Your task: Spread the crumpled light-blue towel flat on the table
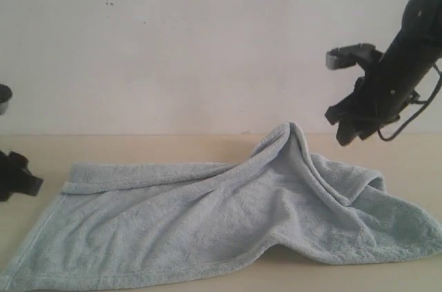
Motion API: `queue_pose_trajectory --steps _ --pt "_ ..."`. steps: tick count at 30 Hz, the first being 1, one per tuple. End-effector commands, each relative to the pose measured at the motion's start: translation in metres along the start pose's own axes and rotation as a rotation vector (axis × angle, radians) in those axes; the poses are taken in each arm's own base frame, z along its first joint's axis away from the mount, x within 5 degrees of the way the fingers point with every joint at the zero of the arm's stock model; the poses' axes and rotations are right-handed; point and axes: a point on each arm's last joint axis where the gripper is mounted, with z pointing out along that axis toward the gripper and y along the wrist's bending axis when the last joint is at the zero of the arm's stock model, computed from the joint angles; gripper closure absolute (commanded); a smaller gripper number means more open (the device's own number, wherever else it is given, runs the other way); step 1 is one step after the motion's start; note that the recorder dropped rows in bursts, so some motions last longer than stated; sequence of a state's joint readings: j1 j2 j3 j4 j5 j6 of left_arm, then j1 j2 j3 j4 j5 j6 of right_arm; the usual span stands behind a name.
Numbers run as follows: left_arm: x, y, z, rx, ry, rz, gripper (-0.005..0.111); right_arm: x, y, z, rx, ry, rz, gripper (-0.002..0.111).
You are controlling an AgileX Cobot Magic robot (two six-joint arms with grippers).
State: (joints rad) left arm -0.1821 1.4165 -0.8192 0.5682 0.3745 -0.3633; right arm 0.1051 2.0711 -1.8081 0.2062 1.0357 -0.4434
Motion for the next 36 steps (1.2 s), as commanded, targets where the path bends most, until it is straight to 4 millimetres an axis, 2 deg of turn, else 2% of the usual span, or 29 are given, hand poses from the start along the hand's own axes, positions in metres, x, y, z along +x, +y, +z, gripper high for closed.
queue_pose_trajectory --steps 1,3,6,7,10,13,18,22,32,36 --pt "0.009 -0.015 0.011 0.05 0.076 0.059 0.048 0.033 0.005 0.025 -0.043 0.142 -0.007 0.065" --pt "0.01 -0.016 0.016 0.055 0.088 0.062 0.048 0.042 0.006 0.034 -0.051 0.172 -0.004 0.071" --pt "0.012 -0.017 0.019 0.057 0.099 0.073 0.061 0.054 0.009 0.042 -0.065 0.202 -0.021 0.099" --pt "0.012 -0.017 0.019 0.058 0.099 0.081 0.071 0.055 0.009 0.042 -0.066 0.205 -0.022 0.108" --pt "0.01 -0.017 0.018 0.059 0.085 0.109 0.102 0.056 0.008 0.04 -0.064 0.203 -0.02 0.108" --pt "0.011 -0.017 0.018 0.06 0.087 0.109 0.102 0.062 -0.002 0.042 -0.055 0.209 0.001 0.108" --pt "0.01 -0.017 0.018 0.061 0.083 0.109 0.102 0.094 -0.02 0.056 -0.054 0.243 0.064 0.108" --pt "0.01 -0.017 0.018 0.061 0.083 0.109 0.102 0.103 -0.013 0.071 -0.111 0.207 0.079 0.108" --pt "0.01 -0.017 0.018 0.061 0.084 0.109 0.102 0.114 -0.008 0.098 -0.161 0.287 0.081 0.108" --pt "0.01 -0.017 0.018 0.062 0.081 0.109 0.102 0.108 0.013 0.105 -0.193 0.293 0.026 0.108"
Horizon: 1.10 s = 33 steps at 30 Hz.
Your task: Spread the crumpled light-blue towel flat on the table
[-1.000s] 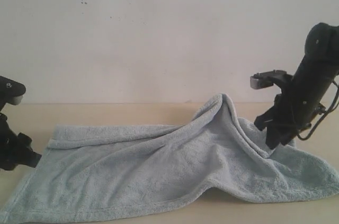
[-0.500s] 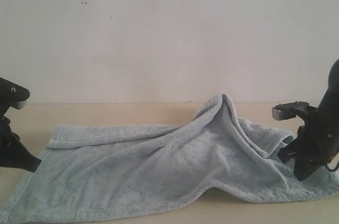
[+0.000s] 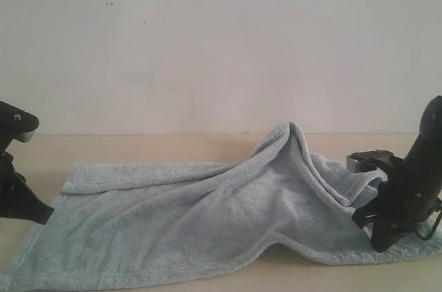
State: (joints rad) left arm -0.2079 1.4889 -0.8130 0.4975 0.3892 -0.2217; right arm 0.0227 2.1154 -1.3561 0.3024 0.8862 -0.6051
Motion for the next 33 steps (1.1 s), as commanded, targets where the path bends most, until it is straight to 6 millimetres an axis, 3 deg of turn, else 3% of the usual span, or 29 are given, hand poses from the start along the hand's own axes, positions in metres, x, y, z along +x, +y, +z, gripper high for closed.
queue_pose_trajectory --steps 1,10,13,19,26,29,33 --pt "0.0 -0.002 -0.001 0.009 -0.01 0.0 0.102 -0.008 0.028 0.015 -0.049 0.029 -0.069 0.108" --pt "0.0 -0.002 -0.001 0.009 -0.01 0.0 0.102 -0.008 0.129 0.031 -0.232 0.206 -0.313 0.108" --pt "0.0 -0.002 -0.001 0.008 -0.007 0.0 0.102 -0.005 0.146 0.028 -0.271 0.239 -0.366 0.108" --pt "-0.001 -0.003 -0.001 0.012 -0.014 -0.005 0.102 -0.006 0.141 -0.019 -0.243 0.14 -0.367 0.108" --pt "-0.002 -0.004 -0.001 0.024 -0.029 -0.027 0.102 -0.004 0.105 -0.092 -0.133 -0.103 -0.248 0.108" --pt "-0.002 -0.004 -0.001 0.025 -0.034 -0.027 0.102 -0.005 0.09 -0.097 -0.096 -0.157 -0.202 0.1" --pt "-0.002 -0.004 -0.001 0.025 -0.031 -0.026 0.102 -0.014 0.088 -0.077 -0.082 -0.161 -0.167 0.068"
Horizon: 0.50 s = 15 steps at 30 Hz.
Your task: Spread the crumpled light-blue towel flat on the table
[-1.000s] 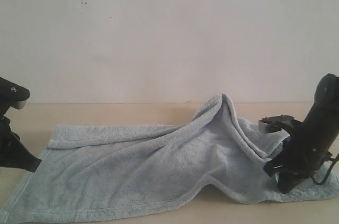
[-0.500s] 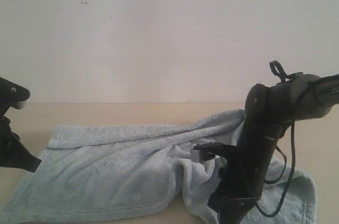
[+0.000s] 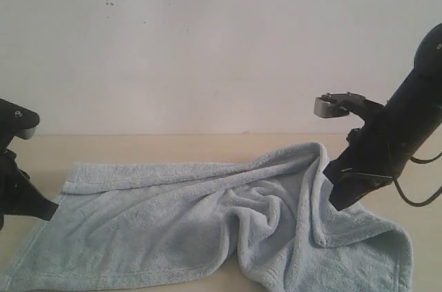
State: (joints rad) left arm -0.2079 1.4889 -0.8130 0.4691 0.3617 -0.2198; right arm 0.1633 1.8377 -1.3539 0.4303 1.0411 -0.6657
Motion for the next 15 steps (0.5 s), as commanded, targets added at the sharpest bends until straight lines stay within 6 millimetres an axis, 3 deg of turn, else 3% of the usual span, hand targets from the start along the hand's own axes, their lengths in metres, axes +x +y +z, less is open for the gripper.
queue_pose_trajectory --steps 1,3,9,15 --pt "0.0 -0.002 -0.001 0.008 -0.003 0.003 0.102 -0.006 -0.008 0.02 0.029 -0.019 0.034 0.062" --pt "0.001 -0.002 -0.001 0.007 0.0 0.006 0.102 -0.008 -0.011 0.033 0.06 -0.008 0.025 0.054" --pt "0.0 -0.002 -0.001 0.009 -0.012 0.012 0.102 -0.007 -0.017 0.068 0.161 0.089 -0.054 0.054" --pt "-0.002 -0.003 -0.001 0.012 -0.027 0.015 0.102 -0.01 -0.01 0.09 0.175 0.101 -0.094 0.054"
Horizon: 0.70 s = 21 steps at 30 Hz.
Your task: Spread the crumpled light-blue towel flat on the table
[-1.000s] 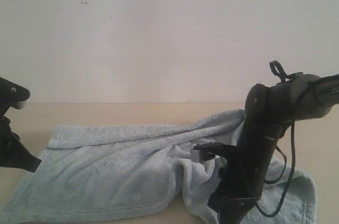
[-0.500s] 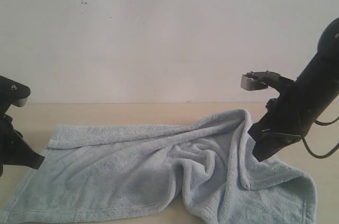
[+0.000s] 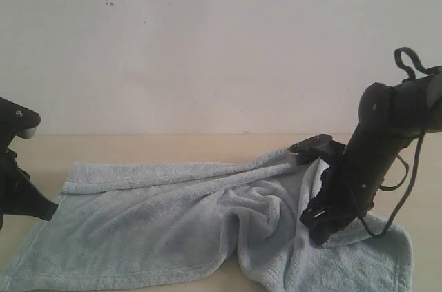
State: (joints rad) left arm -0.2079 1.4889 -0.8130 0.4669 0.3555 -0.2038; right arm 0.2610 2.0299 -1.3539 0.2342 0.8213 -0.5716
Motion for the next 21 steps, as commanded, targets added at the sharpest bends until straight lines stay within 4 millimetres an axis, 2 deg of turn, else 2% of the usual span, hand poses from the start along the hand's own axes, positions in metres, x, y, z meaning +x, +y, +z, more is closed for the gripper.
queue_pose_trajectory --steps 1,5,10,12,15,19,21 --pt "-0.001 -0.002 -0.001 0.01 -0.021 0.001 0.102 -0.005 0.006 0.008 0.031 0.001 -0.039 0.054" --pt "-0.002 -0.003 -0.001 0.012 -0.03 0.001 0.102 -0.006 0.008 0.015 0.038 0.005 -0.042 0.055" --pt "-0.003 -0.003 -0.001 0.013 -0.035 0.001 0.102 -0.002 0.004 0.028 0.052 0.051 -0.042 0.075" --pt "-0.003 -0.003 -0.001 0.013 -0.035 0.001 0.102 0.0 0.004 0.032 0.046 0.065 -0.03 0.079" --pt "-0.003 -0.003 -0.001 0.013 -0.035 0.001 0.102 -0.001 0.004 0.03 0.048 0.06 -0.03 0.079" --pt "-0.003 -0.003 -0.001 0.015 -0.044 0.001 0.102 -0.005 0.004 0.019 0.071 0.011 -0.03 0.079" --pt "-0.004 -0.003 -0.001 0.015 -0.046 0.001 0.102 -0.007 0.004 0.015 0.075 -0.005 -0.023 0.087"
